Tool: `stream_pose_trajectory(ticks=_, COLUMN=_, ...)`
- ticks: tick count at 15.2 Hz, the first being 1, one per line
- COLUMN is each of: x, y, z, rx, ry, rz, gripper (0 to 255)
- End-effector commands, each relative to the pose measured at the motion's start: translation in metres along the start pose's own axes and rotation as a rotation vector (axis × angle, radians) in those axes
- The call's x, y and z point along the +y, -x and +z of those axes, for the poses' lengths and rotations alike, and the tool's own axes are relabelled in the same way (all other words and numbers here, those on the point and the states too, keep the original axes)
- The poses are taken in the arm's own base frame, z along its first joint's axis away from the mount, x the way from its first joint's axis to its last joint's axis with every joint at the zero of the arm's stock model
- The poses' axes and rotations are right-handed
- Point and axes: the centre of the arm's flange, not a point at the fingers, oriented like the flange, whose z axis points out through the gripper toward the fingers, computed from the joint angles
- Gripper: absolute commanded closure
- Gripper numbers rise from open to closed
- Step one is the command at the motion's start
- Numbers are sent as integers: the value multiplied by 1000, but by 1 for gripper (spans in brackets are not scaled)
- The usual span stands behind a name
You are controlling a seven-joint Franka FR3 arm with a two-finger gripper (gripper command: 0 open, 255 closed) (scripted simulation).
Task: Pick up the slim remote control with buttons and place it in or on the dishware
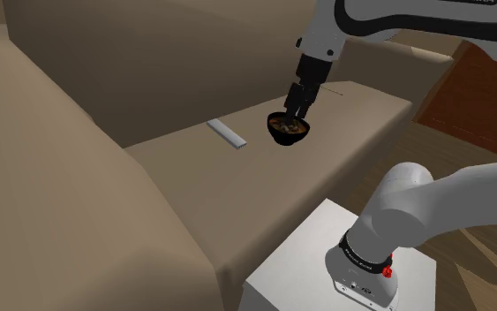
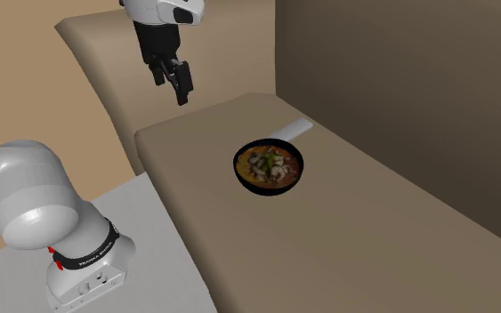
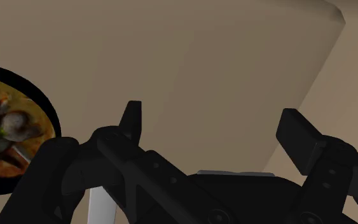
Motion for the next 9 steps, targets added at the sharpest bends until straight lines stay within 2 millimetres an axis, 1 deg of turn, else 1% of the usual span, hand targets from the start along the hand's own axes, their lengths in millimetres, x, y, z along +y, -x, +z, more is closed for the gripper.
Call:
stream_pose_trajectory(ticks=1, x=0, y=0, z=0, rx=0, ry=0, rz=0, gripper=0)
stream_pose_trajectory(ticks=9, x=22, y=-84, z=54, rx=13, ry=49, rz=42, gripper=0)
